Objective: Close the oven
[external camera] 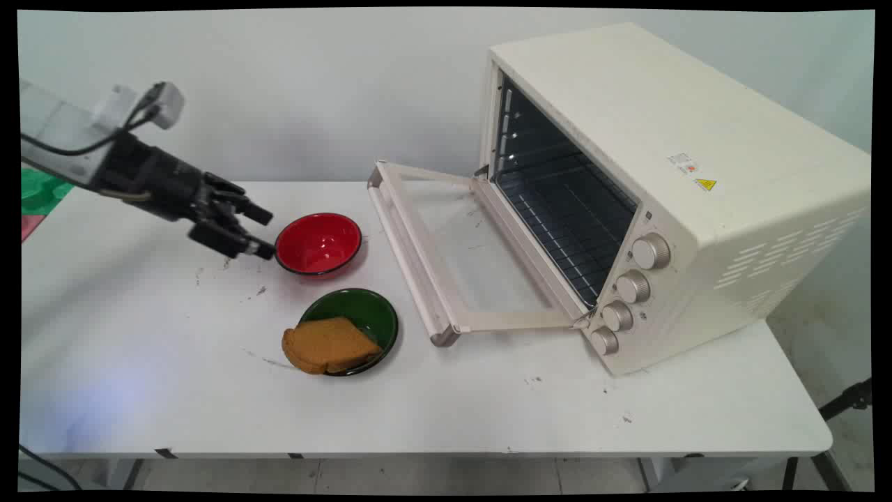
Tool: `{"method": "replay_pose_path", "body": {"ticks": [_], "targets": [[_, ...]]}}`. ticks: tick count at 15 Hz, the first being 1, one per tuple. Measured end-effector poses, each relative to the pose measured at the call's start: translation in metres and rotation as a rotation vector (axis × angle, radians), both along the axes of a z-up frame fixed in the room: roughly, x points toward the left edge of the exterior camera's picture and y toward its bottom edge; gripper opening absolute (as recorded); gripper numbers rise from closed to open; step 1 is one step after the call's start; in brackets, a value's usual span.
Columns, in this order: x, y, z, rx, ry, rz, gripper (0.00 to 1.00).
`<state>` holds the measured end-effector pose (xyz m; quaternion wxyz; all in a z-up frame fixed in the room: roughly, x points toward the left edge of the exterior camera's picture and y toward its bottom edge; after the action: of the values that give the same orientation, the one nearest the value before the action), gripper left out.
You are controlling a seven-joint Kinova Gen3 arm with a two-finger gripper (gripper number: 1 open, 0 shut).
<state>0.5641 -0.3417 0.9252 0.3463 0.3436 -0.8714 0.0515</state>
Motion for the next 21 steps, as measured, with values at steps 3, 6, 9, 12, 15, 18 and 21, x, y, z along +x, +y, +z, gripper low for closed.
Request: {"method": "replay_pose_path", "body": {"ticks": [3, 6, 9, 12, 15, 18, 21], "targets": [[-0.025, -0.015, -0.013, 0.005, -0.003, 0.013, 1.0], [-0.049, -0.033, -0.032, 0.001, -0.017, 0.016, 1.0], [-0.072, -0.052, -0.052, -0.005, -0.031, 0.016, 1.0], [-0.092, -0.069, -0.071, -0.01, -0.041, 0.001, 0.0], [-0.107, -0.08, -0.086, -0.018, -0.049, -0.023, 0.0], [-0.122, -0.093, -0.1, -0.036, -0.048, -0.053, 0.0], [-0.134, -0.104, -0.106, -0.064, -0.033, -0.076, 0.0]]}}
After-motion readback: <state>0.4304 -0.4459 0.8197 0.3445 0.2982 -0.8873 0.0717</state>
